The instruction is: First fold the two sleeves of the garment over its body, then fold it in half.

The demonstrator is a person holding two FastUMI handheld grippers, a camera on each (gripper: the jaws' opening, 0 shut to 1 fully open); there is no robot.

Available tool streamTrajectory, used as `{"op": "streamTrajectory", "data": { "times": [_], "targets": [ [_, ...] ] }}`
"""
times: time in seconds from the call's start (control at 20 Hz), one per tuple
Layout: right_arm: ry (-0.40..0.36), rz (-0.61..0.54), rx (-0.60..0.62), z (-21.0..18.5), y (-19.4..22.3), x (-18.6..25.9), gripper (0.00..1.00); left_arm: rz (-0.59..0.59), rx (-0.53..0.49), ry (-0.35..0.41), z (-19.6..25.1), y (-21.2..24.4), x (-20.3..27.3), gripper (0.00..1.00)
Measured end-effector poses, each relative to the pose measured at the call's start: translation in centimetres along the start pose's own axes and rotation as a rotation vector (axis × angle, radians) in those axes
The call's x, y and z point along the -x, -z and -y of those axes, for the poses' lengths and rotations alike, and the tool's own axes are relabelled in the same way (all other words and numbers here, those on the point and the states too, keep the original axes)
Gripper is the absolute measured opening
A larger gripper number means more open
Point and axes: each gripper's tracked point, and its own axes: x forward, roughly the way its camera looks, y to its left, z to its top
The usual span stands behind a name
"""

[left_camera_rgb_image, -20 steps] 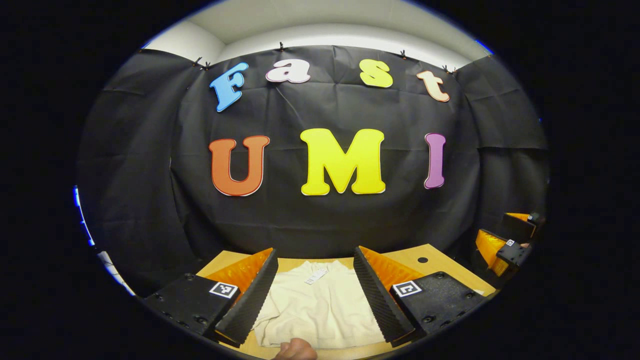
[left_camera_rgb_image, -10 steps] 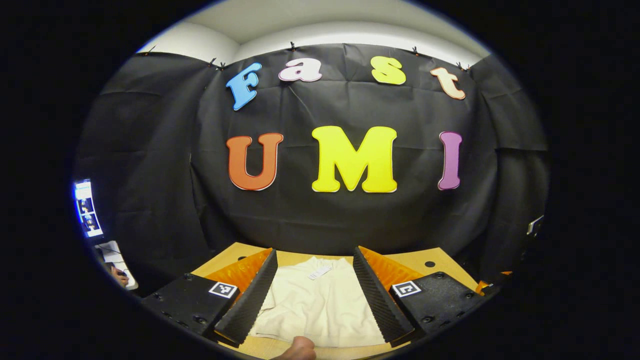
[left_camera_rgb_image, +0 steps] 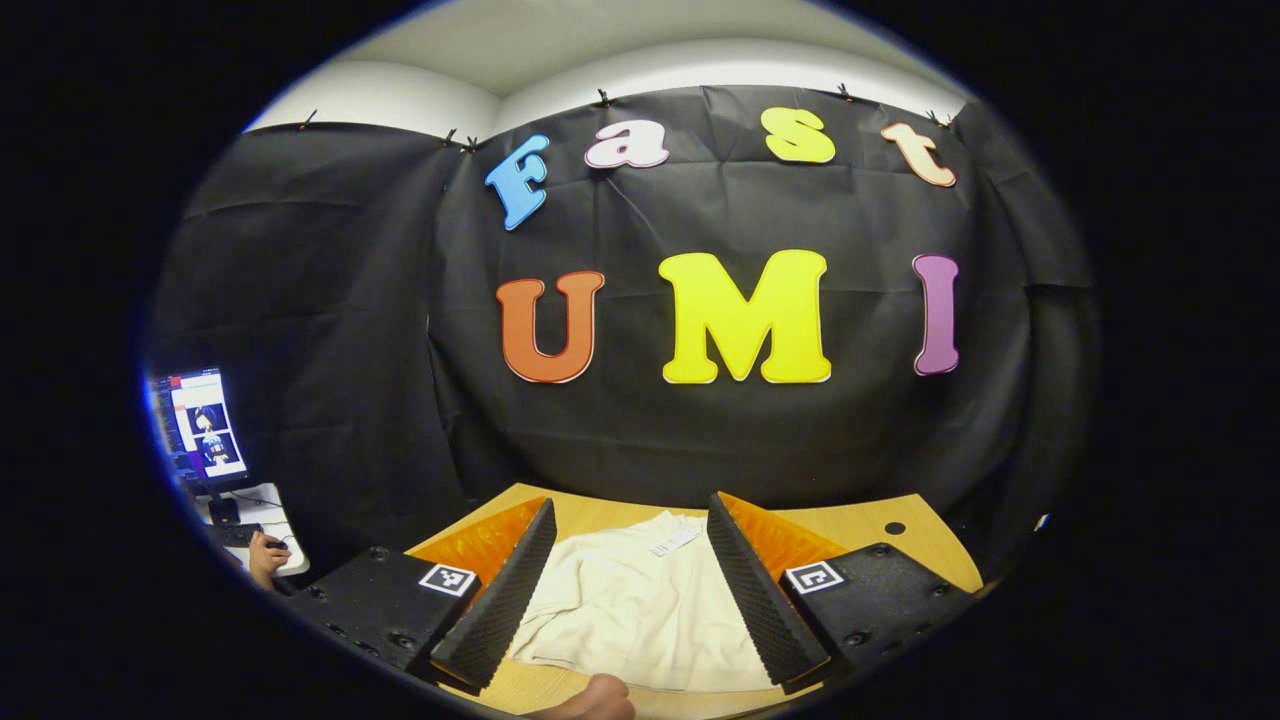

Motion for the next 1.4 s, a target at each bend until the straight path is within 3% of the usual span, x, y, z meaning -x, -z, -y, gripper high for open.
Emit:
{"op": "streamTrajectory", "data": {
  "times": [0.25, 0.3, 0.45, 0.5, 0.55, 0.85, 0.95, 1.05, 1.15, 1.3, 1.35, 1.4],
  "targets": [
    [0.036, -0.133, -0.072, 0.2, 1.5, -0.1, 0.99, 0.024, -0.009, 0.032, -0.4, -0.6, -0.9, 0.96],
    [0.039, -0.148, -0.079, -0.1, 1.4, 0.0, 0.92, 0.02, -0.022, 0.028, -0.7, -0.5, -1.2, 0.96],
    [0.05, -0.212, -0.126, -0.5, 2.3, -0.3, 0.9, 0.011, -0.04, 0.032, -1.5, -0.1, -2.2, 0.96],
    [0.058, -0.226, -0.141, -0.5, 2.3, -0.8, 0.82, 0.011, -0.037, 0.034, -1.8, -0.1, -2.5, 0.96],
    [0.067, -0.238, -0.135, -0.4, 2.4, -0.7, 0.8, 0.003, -0.038, 0.034, -2.2, 0.2, -2.7, 0.96],
    [0.086, -0.347, -0.204, -0.7, 1.9, -1.2, 0.81, 0.0, -0.042, 0.027, -4.0, 0.5, -3.5, 0.96],
    [0.085, -0.384, -0.245, -0.9, 1.6, -1.4, 0.36, 0.002, -0.043, 0.025, -4.7, 0.4, -3.7, 0.96],
    [0.045, -0.4, -0.278, -1.3, 1.1, -1.4, 0.34, 0.004, -0.046, 0.017, -5.7, 0.6, -3.9, 0.96],
    [0.025, -0.418, -0.276, -1.7, 1.1, -1.7, 0.09, 0.012, -0.043, 0.011, -6.6, 0.5, -4.0, 0.96],
    [0.006, -0.413, -0.257, -1.6, 0.9, -1.2, 0.09, 0.004, -0.044, 0.007, -7.8, 1.0, -4.4, 0.96],
    [0.0, -0.402, -0.249, -1.7, 0.4, -1.2, 0.01, 0.0, -0.044, 0.007, -8.0, 1.2, -4.5, 0.96],
    [-0.001, -0.391, -0.237, -1.8, -0.1, -0.8, 0.01, 0.002, -0.044, 0.006, -8.5, 1.2, -4.5, 0.96]
  ]
}}
